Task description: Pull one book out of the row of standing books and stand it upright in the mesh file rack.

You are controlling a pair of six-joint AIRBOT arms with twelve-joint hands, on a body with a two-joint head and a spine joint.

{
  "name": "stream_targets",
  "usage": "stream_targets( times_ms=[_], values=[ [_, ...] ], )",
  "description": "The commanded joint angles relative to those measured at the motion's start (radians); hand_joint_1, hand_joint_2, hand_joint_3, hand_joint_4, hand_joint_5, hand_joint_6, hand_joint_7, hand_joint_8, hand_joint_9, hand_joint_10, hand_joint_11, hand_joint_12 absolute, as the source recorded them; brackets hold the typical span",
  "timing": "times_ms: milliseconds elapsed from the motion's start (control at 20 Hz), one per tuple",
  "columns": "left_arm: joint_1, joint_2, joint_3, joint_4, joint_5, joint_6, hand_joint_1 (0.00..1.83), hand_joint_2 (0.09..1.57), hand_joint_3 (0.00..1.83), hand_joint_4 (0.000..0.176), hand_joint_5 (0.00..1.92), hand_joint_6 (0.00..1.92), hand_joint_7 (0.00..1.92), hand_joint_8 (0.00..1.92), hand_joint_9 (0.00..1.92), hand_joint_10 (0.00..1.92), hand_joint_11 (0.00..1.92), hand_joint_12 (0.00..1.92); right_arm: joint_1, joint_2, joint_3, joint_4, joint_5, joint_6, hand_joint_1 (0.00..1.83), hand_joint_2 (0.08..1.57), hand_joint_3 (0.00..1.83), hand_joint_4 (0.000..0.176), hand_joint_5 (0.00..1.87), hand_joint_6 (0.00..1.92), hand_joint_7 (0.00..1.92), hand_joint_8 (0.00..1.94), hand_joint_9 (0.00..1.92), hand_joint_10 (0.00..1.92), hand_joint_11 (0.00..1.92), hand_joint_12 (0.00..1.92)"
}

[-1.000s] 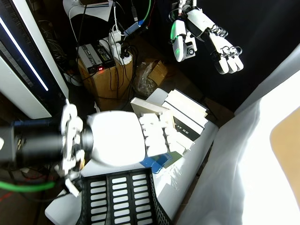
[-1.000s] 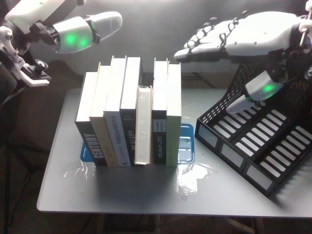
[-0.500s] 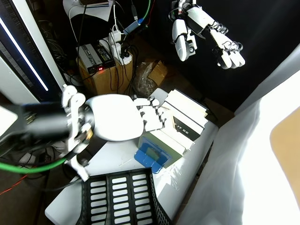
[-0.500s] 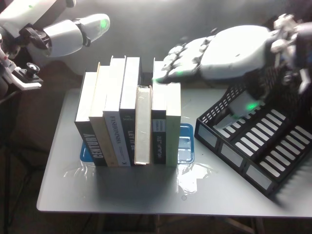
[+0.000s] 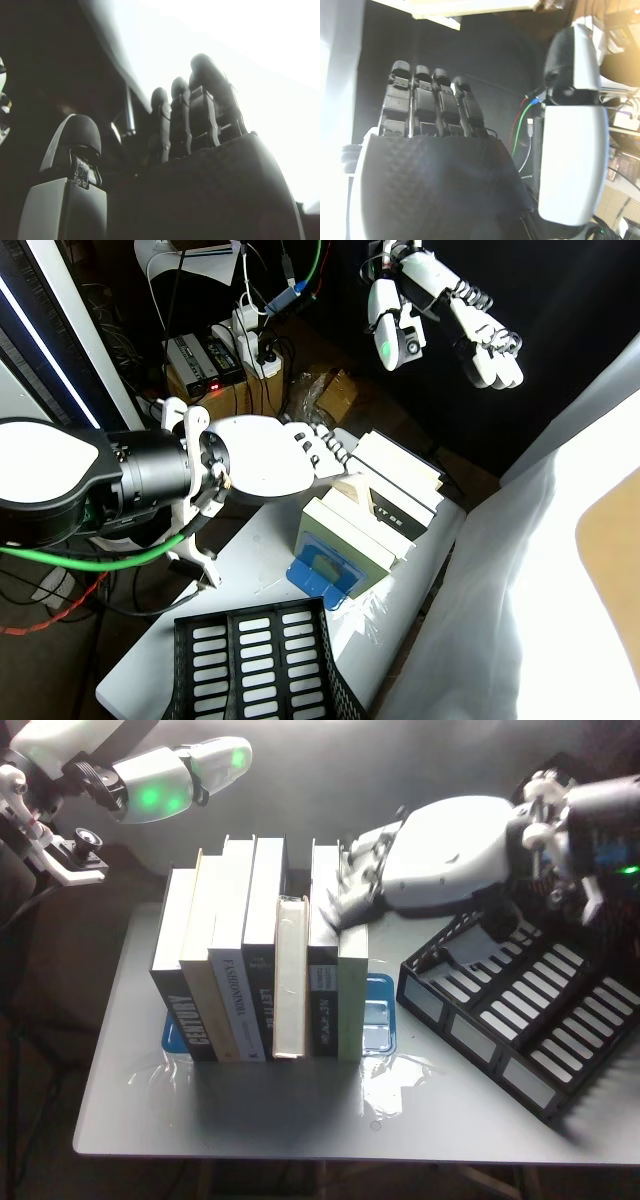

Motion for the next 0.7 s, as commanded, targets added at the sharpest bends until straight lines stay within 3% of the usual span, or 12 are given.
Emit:
stream_targets(
  times_ms=[0,50,100,150,200,250,300,350,400,450,550,650],
  values=[
    [-0.017,0.005,0.003,-0.024,-0.121,-0.008,0.37,1.34,0.01,0.054,0.21,0.02,0.15,0.01,0.07,0.06,0.00,1.92,-0.004,-0.004,0.012,0.033,0.034,0.007,1.35,1.13,0.00,0.000,0.94,0.80,0.95,1.11,0.92,1.36,0.89,1.69],
    [-0.017,0.005,0.003,-0.023,-0.121,-0.008,0.38,1.33,0.00,0.066,0.20,0.01,0.14,0.00,0.05,0.08,0.00,1.66,-0.014,-0.022,0.025,0.030,0.035,0.009,1.37,1.12,0.00,0.000,0.89,0.99,1.00,0.95,0.95,1.27,0.66,1.60],
    [-0.018,0.005,0.003,-0.022,-0.121,-0.008,0.41,1.31,0.00,0.069,0.25,0.00,0.15,0.00,0.04,0.12,0.00,1.20,-0.018,-0.031,0.031,0.030,0.035,0.009,1.37,1.14,0.01,0.000,0.84,1.15,0.99,0.97,0.82,1.36,0.46,1.63],
    [-0.018,0.005,0.003,-0.022,-0.121,-0.009,0.40,1.31,0.00,0.073,0.24,0.02,0.14,0.00,0.03,0.15,0.00,0.72,-0.020,-0.035,0.032,0.028,0.035,0.009,1.20,1.20,0.00,0.000,0.77,1.29,0.86,1.19,0.63,1.17,0.34,1.68],
    [-0.018,0.004,0.003,-0.021,-0.121,-0.009,0.38,1.32,0.00,0.074,0.24,0.01,0.14,0.00,0.02,0.16,0.00,0.22,-0.020,-0.039,0.031,0.021,0.035,0.009,1.16,1.22,0.00,0.015,0.74,1.34,0.82,1.26,0.60,1.10,0.31,1.70],
    [-0.018,0.003,0.003,-0.019,-0.121,-0.009,0.38,1.32,0.00,0.074,0.24,0.01,0.14,0.00,0.02,0.17,0.00,0.01,-0.020,-0.042,0.035,0.021,0.033,0.009,1.16,1.23,0.00,0.023,0.73,1.35,0.81,1.28,0.59,1.09,0.30,1.70],
    [-0.018,0.003,0.004,-0.019,-0.122,-0.009,0.38,1.32,0.00,0.074,0.24,0.01,0.14,0.00,0.02,0.17,0.00,0.01,-0.020,-0.045,0.039,0.021,0.031,0.009,1.16,1.23,0.00,0.023,0.73,1.35,0.81,1.28,0.59,1.09,0.30,1.70],
    [-0.018,0.003,0.004,-0.019,-0.123,-0.009,0.34,1.34,0.01,0.045,0.17,0.00,0.10,0.00,0.00,0.10,0.00,0.00,-0.021,-0.051,0.045,0.024,0.029,0.009,0.87,0.95,0.00,0.034,0.03,0.05,0.03,0.05,0.02,0.05,0.01,0.55],
    [-0.018,0.003,0.004,-0.018,-0.123,-0.009,0.34,1.35,0.01,0.041,0.17,0.00,0.09,0.00,0.00,0.09,0.00,0.00,-0.023,-0.057,0.050,0.024,0.028,0.009,0.86,0.93,0.00,0.040,0.00,0.01,0.01,0.01,0.00,0.01,0.00,0.24],
    [-0.018,0.003,0.004,-0.017,-0.123,-0.009,0.34,1.35,0.01,0.041,0.17,0.00,0.09,0.00,0.00,0.09,0.00,0.00,-0.024,-0.064,0.052,0.024,0.028,0.009,0.85,0.92,0.00,0.042,0.00,0.00,0.00,0.00,0.00,0.00,0.00,0.10],
    [-0.020,0.002,0.004,-0.012,-0.121,-0.009,0.36,1.32,0.00,0.036,0.18,0.00,0.12,0.01,0.02,0.10,0.00,0.00,-0.028,-0.081,0.058,0.017,0.028,0.009,0.79,0.94,0.00,0.048,0.00,0.00,0.00,0.00,0.00,0.00,0.00,0.01],
    [-0.020,-0.002,0.007,-0.012,-0.120,-0.010,0.32,1.31,0.00,0.008,0.18,0.00,0.12,0.01,0.01,0.10,0.00,0.00,-0.030,-0.101,0.067,0.004,0.030,0.009,0.78,0.95,0.01,0.069,0.00,0.00,0.00,0.00,0.00,0.00,0.00,0.00]
  ],
)
